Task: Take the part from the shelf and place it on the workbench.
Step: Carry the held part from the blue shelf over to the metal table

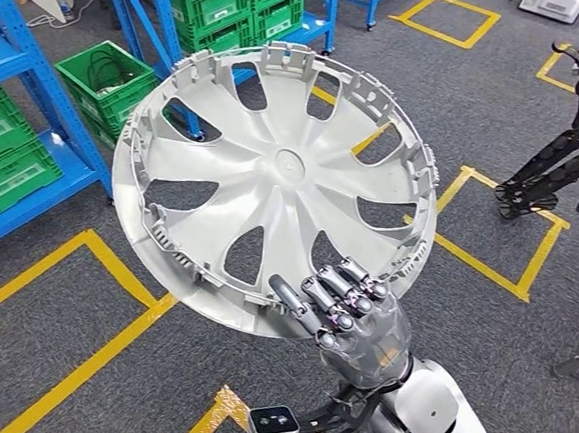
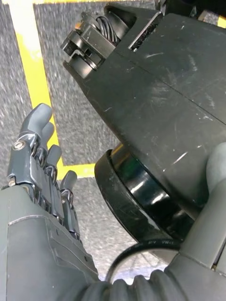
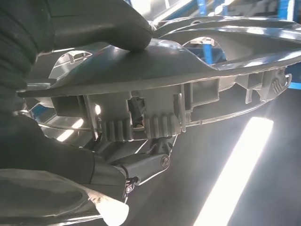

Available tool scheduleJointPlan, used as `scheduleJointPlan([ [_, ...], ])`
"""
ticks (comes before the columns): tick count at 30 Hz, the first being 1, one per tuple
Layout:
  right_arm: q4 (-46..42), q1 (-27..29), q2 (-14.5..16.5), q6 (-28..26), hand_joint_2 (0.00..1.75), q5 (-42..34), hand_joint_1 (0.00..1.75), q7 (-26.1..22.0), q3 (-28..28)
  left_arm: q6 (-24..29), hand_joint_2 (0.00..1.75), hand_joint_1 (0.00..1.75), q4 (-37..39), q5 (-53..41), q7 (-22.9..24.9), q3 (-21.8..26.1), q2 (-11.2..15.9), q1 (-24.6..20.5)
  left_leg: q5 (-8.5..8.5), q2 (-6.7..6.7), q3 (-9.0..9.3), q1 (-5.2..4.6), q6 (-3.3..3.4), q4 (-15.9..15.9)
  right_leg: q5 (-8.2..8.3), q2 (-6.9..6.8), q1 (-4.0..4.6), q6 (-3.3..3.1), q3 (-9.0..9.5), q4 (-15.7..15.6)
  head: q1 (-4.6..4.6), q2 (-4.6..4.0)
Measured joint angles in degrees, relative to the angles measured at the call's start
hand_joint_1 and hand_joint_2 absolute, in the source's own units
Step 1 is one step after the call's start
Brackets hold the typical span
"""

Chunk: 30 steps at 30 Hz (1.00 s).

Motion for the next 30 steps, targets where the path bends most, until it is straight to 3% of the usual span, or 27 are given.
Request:
scheduleJointPlan([
  [1, 0.00, 0.00, 0.01, 0.00, 1.75, 0.00, 1.75, 0.03, 0.00, 0.00, 1.75, 0.00, 0.00, -0.01, 0.01, 0.00, 0.00, -0.01, 0.37, -0.02, 0.19, 0.00, 0.05, -0.44, 0.01, 0.13, 0.02, -0.01, 0.00, 0.01, -0.01, 0.00],
  [2, 0.00, 0.00, 0.01, 0.00, 1.75, 0.00, 1.75, 0.05, 0.01, 0.01, 1.75, 0.00, 0.00, -0.05, 0.03, 0.00, 0.00, -0.02, 1.87, -0.26, 1.22, -0.04, 0.29, -2.80, 0.02, 0.58, 0.07, 0.00, 0.03, 0.04, -0.02, 0.00],
  [5, 0.02, 0.02, 0.03, -0.01, 1.75, -0.01, 1.75, 0.26, 0.02, 0.10, 1.75, 0.00, 0.02, -0.36, 0.23, -0.01, 0.17, -0.03, 7.19, -3.89, 6.33, -0.36, 1.95, -15.30, 0.63, 3.95, -0.34, 1.04, -0.94, 0.14, -0.19, 0.00],
  [6, 0.02, 0.07, 0.03, 0.00, 1.75, -0.01, 1.75, 0.34, 0.02, 0.13, 1.75, 0.00, 0.02, -0.44, 0.28, -0.01, 0.19, -0.03, 7.78, -4.45, 7.19, -0.26, 2.27, -17.64, 0.80, 4.66, -0.51, 1.51, -1.47, 0.18, -0.24, 0.00],
  [8, -0.01, 0.18, 0.03, 0.00, 1.75, -0.04, 1.75, 0.42, 0.04, 0.15, 1.75, 0.00, -0.01, -0.52, 0.28, -0.01, 0.07, -0.09, 8.23, -2.98, 7.56, 0.08, 2.42, -18.57, -0.38, 2.77, -0.32, 2.09, -2.68, 1.85, 0.11, -0.01],
  [10, -0.02, 0.25, 0.03, 0.00, 1.75, -0.05, 1.75, 0.46, 0.08, 0.16, 1.75, 0.00, -0.02, -0.56, 0.28, 0.00, -0.06, -0.02, 8.39, -1.42, 7.73, 0.18, 2.59, -18.92, -3.66, -0.56, -0.31, 2.65, -5.67, 7.91, 0.52, -0.01],
  [12, 0.01, 0.32, 0.03, 0.00, 1.75, -0.03, 1.75, 0.45, 0.09, 0.15, 1.75, 0.00, -0.02, -0.59, 0.30, 0.00, -0.10, 0.25, 8.30, 0.24, 7.70, 0.16, 2.60, -18.86, -6.21, -1.91, -0.60, 3.24, -8.95, 14.74, 0.63, 0.00],
  [13, 0.02, 0.39, 0.02, 0.00, 1.75, -0.02, 1.75, 0.44, 0.10, 0.15, 1.75, 0.00, -0.02, -0.59, 0.31, 0.00, -0.10, 0.32, 8.22, 1.04, 7.71, 0.17, 2.53, -18.83, -6.10, -2.21, -0.77, 3.47, -9.42, 15.82, 0.63, 0.00],
  [14, 0.02, 0.46, 0.02, 0.00, 1.75, -0.01, 1.75, 0.43, 0.10, 0.14, 1.75, 0.00, -0.02, -0.59, 0.32, 0.00, -0.14, 0.31, 8.13, 1.73, 7.73, 0.20, 2.40, -18.75, -4.96, -2.50, -0.94, 3.65, -8.65, 14.53, 0.66, 0.00],
  [16, 0.03, 0.53, 0.02, 0.00, 1.75, -0.02, 1.75, 0.45, 0.10, 0.14, 1.75, 0.00, -0.02, -0.59, 0.33, 0.00, -0.25, 0.20, 7.78, 2.85, 7.77, 0.25, 1.89, -18.39, -1.75, -4.15, -1.09, 3.85, -4.44, 6.88, 0.66, 0.00],
  [18, 0.04, 0.53, 0.02, -0.01, 1.75, -0.03, 1.75, 0.48, 0.10, 0.15, 1.75, 0.00, -0.02, -0.60, 0.33, 0.00, -0.26, 0.15, 7.35, 3.60, 7.70, 0.02, 1.20, -17.84, -0.32, -5.64, -0.96, 3.31, -1.12, 1.15, 0.61, 0.00],
  [19, 0.04, 0.55, 0.02, -0.02, 1.75, -0.03, 1.75, 0.51, 0.09, 0.15, 1.75, 0.00, -0.02, -0.60, 0.33, 0.00, -0.23, 0.16, 7.24, 3.95, 7.71, -0.10, 0.89, -17.68, -0.42, -5.84, -0.81, 2.86, -0.67, 0.38, 0.55, 0.00],
  [21, 0.04, 0.62, 0.02, -0.02, 1.75, -0.03, 1.75, 0.58, 0.05, 0.15, 1.75, 0.00, -0.02, -0.61, 0.34, 0.00, -0.22, 0.13, 7.11, 4.68, 7.79, -0.09, 0.38, -17.62, -0.23, -4.67, -0.69, 1.92, -0.81, 0.55, 0.43, 0.00],
  [23, 0.03, 0.67, 0.03, -0.02, 1.75, -0.04, 1.75, 0.61, 0.03, 0.15, 1.75, 0.00, -0.02, -0.61, 0.35, 0.00, -0.24, 0.05, 5.73, 3.52, 7.35, 0.18, -0.17, -16.17, -0.02, -3.64, -0.79, 1.21, -0.97, 0.50, 0.32, 0.00],
  [25, 0.02, 0.69, 0.04, -0.02, 1.75, -0.03, 1.75, 0.60, 0.03, 0.15, 1.75, 0.00, -0.02, -0.61, 0.35, 0.00, -0.24, 0.08, 2.03, 1.03, 4.84, 0.33, -0.43, -10.01, 0.12, -2.58, -0.84, 0.65, -1.03, 0.44, 0.14, 0.00],
  [27, 0.03, 0.70, 0.04, -0.02, 1.75, -0.01, 1.75, 0.59, 0.04, 0.15, 1.75, 0.00, -0.02, -0.61, 0.35, 0.00, -0.24, 0.20, -1.24, 0.01, 1.35, 0.29, -0.34, -2.23, 0.15, -1.26, -0.66, 0.39, -1.07, 0.46, 0.05, 0.00],
  [28, 0.04, 0.71, 0.04, -0.02, 1.75, 0.01, 1.75, 0.59, 0.04, 0.14, 1.75, 0.00, -0.02, -0.63, 0.35, 0.00, -0.24, 0.21, -1.40, -0.08, 0.49, 0.26, -0.20, -0.47, 0.17, -0.54, -0.55, 0.36, -1.06, 0.47, 0.05, 0.00],
  [29, 0.04, 0.71, 0.04, -0.02, 1.75, 0.02, 1.75, 0.59, 0.04, 0.13, 1.75, 0.00, -0.02, -0.67, 0.35, 0.00, -0.24, 0.19, -0.37, -0.17, 0.68, 0.23, 0.04, -1.01, 0.18, 0.21, -0.45, 0.35, -1.02, 0.49, 0.06, 0.00],
  [30, 0.04, 0.70, 0.04, -0.02, 1.75, 0.02, 1.75, 0.59, 0.04, 0.11, 1.75, 0.00, -0.02, -0.72, 0.35, 0.00, -0.24, 0.17, 1.64, -0.49, 1.89, 0.18, 0.36, -3.76, 0.20, 0.98, -0.38, 0.37, -0.94, 0.51, 0.05, 0.00],
])
